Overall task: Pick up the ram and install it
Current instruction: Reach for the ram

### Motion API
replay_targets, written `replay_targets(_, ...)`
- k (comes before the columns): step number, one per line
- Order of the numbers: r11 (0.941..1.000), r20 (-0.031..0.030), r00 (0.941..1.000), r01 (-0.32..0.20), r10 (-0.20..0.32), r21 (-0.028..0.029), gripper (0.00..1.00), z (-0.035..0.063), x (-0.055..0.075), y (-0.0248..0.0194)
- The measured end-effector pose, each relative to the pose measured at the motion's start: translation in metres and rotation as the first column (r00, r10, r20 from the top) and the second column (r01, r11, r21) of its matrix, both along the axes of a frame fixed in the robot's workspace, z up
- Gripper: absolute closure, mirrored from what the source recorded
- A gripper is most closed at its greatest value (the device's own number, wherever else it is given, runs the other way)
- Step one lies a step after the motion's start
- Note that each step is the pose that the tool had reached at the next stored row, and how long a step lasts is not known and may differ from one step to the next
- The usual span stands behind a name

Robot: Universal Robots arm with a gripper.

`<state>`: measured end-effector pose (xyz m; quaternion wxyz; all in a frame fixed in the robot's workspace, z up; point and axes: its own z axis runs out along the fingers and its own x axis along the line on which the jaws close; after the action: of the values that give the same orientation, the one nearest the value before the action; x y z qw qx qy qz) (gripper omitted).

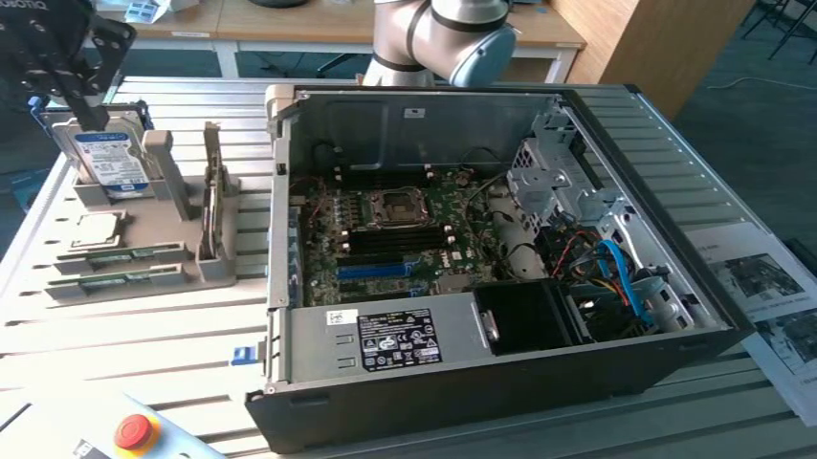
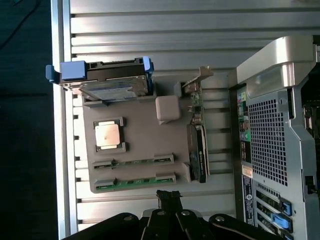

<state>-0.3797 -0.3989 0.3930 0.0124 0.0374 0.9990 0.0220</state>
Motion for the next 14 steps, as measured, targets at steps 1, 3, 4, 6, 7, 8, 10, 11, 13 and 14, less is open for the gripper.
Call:
replay_targets(1,1.0,0.0001,1.0,0.0,0.0,0.0,0.9,-0.0001,-0.003,0.0)
replay_targets(3,1.0,0.0002,1.0,0.0,0.0,0.0001,0.9,-0.0001,-0.01,0.0)
replay_targets(4,1.0,0.0001,1.0,0.0,0.0,0.0001,0.9,0.0,-0.013,0.0)
replay_targets(6,1.0,0.0002,1.0,0.0,0.0,0.0002,0.9,-0.0001,-0.018,0.0)
replay_targets(7,1.0,0.0001,1.0,0.0,0.0,0.0001,0.9,-0.0001,-0.019,0.0)
replay_targets(8,1.0,0.0001,1.0,0.0,0.0,0.0001,0.9,-0.0001,-0.018,0.0)
replay_targets(10,1.0,0.0001,1.0,0.0,0.0,0.0001,0.9,-0.0001,-0.018,0.0)
replay_targets(11,1.0,0.0001,1.0,0.0,0.0,0.0001,0.9,0.0,-0.019,0.0)
replay_targets(13,1.0,0.0,1.0,0.0,0.0,0.0,0.9,0.0,-0.019,0.0013)
replay_targets(14,1.0,0.0002,1.0,0.0,0.0,0.0001,0.9,-0.0001,-0.019,0.0031)
